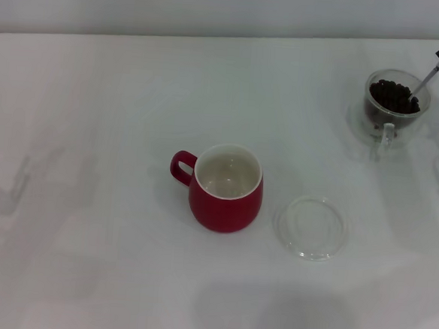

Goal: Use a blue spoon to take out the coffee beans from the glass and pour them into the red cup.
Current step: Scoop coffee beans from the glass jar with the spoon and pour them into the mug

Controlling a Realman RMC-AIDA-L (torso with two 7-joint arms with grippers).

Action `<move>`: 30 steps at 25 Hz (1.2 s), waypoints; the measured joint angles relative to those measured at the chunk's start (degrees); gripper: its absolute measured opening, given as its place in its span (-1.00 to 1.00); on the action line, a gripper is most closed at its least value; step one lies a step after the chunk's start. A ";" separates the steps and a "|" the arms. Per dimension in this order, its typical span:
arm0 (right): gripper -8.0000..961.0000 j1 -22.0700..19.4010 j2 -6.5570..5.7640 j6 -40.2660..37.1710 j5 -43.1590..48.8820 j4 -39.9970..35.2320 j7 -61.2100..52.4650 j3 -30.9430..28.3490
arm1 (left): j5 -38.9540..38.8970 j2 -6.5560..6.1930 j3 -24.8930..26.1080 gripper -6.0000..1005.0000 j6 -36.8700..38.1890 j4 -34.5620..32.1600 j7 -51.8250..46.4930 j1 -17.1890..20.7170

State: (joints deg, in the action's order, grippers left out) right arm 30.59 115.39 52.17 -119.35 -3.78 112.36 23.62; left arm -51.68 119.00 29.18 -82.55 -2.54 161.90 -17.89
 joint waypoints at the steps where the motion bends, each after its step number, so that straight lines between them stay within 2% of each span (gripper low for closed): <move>1: -0.70 0.00 -0.01 -0.02 0.00 0.00 -0.30 -0.05 | -0.01 0.00 0.00 0.19 0.01 0.00 0.00 -0.04; 30: -0.70 0.13 -0.18 -0.14 -0.44 -1.28 -4.54 -2.29 | -1.32 0.00 0.00 0.19 1.41 -0.09 0.00 -0.75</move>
State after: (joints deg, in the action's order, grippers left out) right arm 30.72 115.21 52.03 -119.80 -5.07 107.82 21.33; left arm -53.00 119.00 29.18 -81.14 -2.64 161.89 -18.65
